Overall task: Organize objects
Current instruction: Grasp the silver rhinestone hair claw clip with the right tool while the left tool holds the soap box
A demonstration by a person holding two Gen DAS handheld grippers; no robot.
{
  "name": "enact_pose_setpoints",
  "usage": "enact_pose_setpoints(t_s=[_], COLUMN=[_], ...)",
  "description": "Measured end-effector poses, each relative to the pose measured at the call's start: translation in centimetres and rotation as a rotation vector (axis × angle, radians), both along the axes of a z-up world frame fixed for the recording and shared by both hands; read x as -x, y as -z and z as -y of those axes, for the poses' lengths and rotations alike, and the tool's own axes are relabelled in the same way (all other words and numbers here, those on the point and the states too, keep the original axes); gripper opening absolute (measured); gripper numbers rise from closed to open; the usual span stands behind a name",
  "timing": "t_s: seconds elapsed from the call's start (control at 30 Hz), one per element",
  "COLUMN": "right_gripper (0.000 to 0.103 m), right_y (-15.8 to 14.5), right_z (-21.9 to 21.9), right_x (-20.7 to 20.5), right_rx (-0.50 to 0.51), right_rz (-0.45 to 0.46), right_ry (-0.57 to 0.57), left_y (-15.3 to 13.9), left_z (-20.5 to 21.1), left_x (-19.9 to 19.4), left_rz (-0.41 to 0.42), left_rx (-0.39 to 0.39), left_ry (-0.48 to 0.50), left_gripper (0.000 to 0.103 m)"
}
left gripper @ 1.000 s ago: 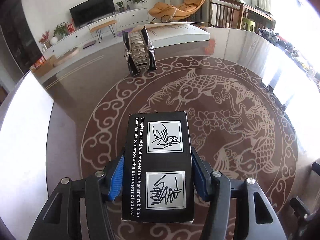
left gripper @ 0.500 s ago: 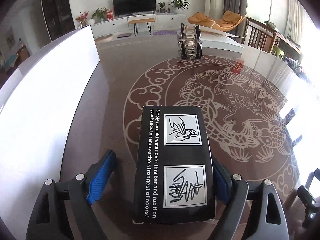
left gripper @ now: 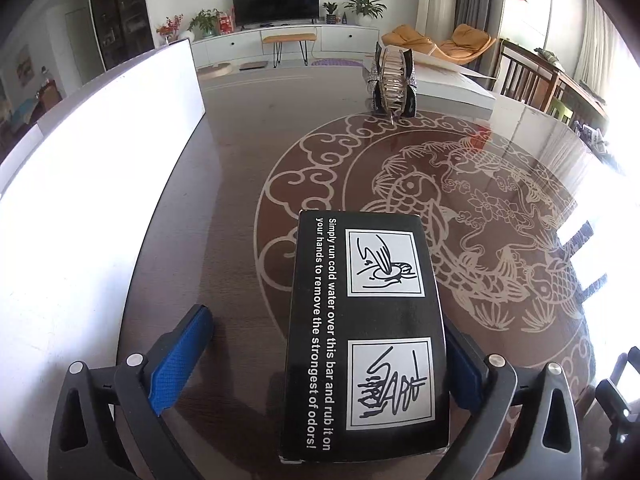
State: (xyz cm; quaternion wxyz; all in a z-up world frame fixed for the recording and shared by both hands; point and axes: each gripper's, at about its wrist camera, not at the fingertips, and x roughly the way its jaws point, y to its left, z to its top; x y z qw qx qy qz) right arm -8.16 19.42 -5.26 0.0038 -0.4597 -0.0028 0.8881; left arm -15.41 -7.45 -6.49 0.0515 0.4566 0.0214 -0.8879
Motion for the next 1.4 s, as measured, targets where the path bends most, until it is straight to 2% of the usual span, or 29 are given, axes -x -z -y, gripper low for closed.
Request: enact_pose_setpoints(t_s=[0.37,0.47,0.57,0.67,0.87,1.03,1.17,1.2,1.23,1.27,1.3,1.33,1.4], right_gripper=[0.103,0.103,0.103,0.103,0.103,0.103,0.103,0.1,0.08,0.07,0.052,0.045,0.044], right_y=[0.0,0.0,-0.1,-0.1,0.1,0.2,0.4,0.4,0.2,0.1,0.0,-0.1,-0.3], right_z=[0.0,0.3,1.1,2.9,10.0,16.2,19.6,20.0,20.1,19.9,19.5,19.0,18.0], right_x=[0.1,1.7,5.9,11.2,21.1,27.0,30.7,31.4,31.8,32.1,32.4,32.5,32.4], right_rx=[0.0,-0.001,-0.001,-0.002,-0.002,0.0,0.002,0.006,0.015,0.012,0.024,0.028,0.067], right_rz=[0.001,0.009,0.043,0.034,0.009,0.007,0.005,0.002,-0.016,-0.038,-0.047,-0.057,-0.056], right_ry=[0.0,-0.005,-0.044,-0.098,-0.237,-0.316,-0.319,-0.312,-0.301,-0.277,-0.252,-0.22,-0.226], left_y=[0.0,0.0,0.0,0.0,0.0,0.0,0.0,0.0,0.0,-0.1,-0.1,-0.1,-0.1], left_z=[0.0,0.0,0.0,0.0,0.0,-0.1,0.0,-0.1,-0.1,-0.1,-0.1,-0.1,-0.2], left_x=[0.0,0.0,0.0,0.0,0.0,0.0,0.0,0.0,0.0,0.0,0.0,0.0,0.0], left_rz=[0.001,0.001,0.0,0.0,0.0,0.0,0.002,0.001,0.001,0.001,0.001,0.002,0.001], left_rx=[0.0,0.0,0.0,0.0,-0.001,-0.001,-0.001,-0.001,-0.001,-0.001,-0.001,-0.001,-0.001], left_ry=[0.0,0.0,0.0,0.0,0.0,0.0,0.001,0.001,0.001,0.001,0.001,0.001,0.001], left_gripper=[0.103,0.103,0.103,0.103,0.103,0.103,0.103,0.103,0.103,0.103,0.103,0.103,0.103])
